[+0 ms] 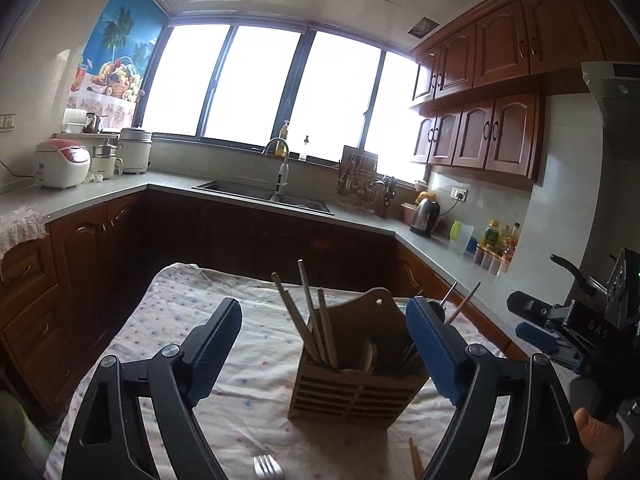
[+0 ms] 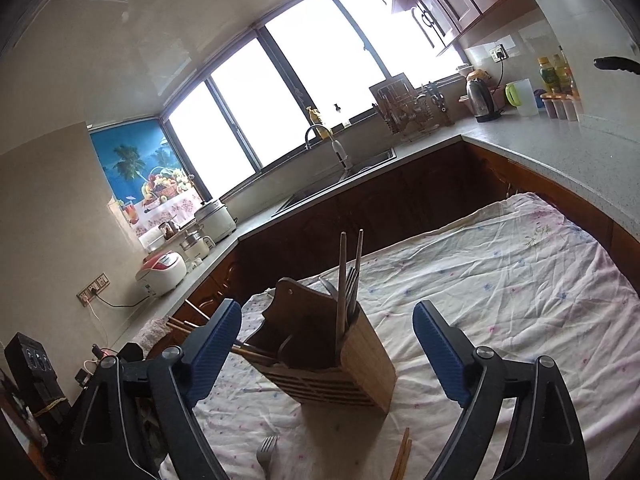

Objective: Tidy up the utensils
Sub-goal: 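Withdraw both open tools from the holder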

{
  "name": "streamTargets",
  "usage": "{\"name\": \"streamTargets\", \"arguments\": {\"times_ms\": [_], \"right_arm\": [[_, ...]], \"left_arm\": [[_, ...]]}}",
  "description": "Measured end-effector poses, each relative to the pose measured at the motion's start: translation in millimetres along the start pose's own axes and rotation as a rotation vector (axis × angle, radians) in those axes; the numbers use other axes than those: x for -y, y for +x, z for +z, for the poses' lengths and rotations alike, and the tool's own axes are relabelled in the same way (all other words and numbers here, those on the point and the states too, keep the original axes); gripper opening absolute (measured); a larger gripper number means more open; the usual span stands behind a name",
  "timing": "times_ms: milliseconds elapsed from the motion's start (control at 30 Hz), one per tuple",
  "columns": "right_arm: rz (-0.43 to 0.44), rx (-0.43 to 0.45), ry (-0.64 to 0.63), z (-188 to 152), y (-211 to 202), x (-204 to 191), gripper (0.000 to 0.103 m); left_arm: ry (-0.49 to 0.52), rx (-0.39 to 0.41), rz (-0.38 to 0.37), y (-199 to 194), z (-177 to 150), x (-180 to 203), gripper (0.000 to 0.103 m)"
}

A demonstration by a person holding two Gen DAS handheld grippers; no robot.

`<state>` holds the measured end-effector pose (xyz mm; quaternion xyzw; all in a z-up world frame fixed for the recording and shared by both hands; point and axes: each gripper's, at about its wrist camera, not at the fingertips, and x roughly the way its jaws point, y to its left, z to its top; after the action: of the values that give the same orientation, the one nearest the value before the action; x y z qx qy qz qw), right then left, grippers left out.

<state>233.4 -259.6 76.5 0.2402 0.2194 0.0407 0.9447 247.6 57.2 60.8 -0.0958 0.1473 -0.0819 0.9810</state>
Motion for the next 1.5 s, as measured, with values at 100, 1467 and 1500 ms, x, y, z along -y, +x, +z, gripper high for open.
{"name": "streamTargets", "arguments": {"times_ms": [100,1467,1500], "right_arm": [[0.008,-0.012,-0.001,-12.2,-9.7,-2.8,0.093],[-0.125,0.145,-0.304,-181.8,-150.8,-36.4,0.103],[-0.129,0.143,-0.309,-184.2,-150.8,-37.0,0.103]], "left_arm": [[-0.021,-0.021,0.017,-15.2,-13.4,-5.3,0.093],[0.108,-0.018,0.127,-228.1,-115.7,38.3,0.102],[0.118,-0.019,0.129,-228.5,-117.7,40.6,0.102]]}}
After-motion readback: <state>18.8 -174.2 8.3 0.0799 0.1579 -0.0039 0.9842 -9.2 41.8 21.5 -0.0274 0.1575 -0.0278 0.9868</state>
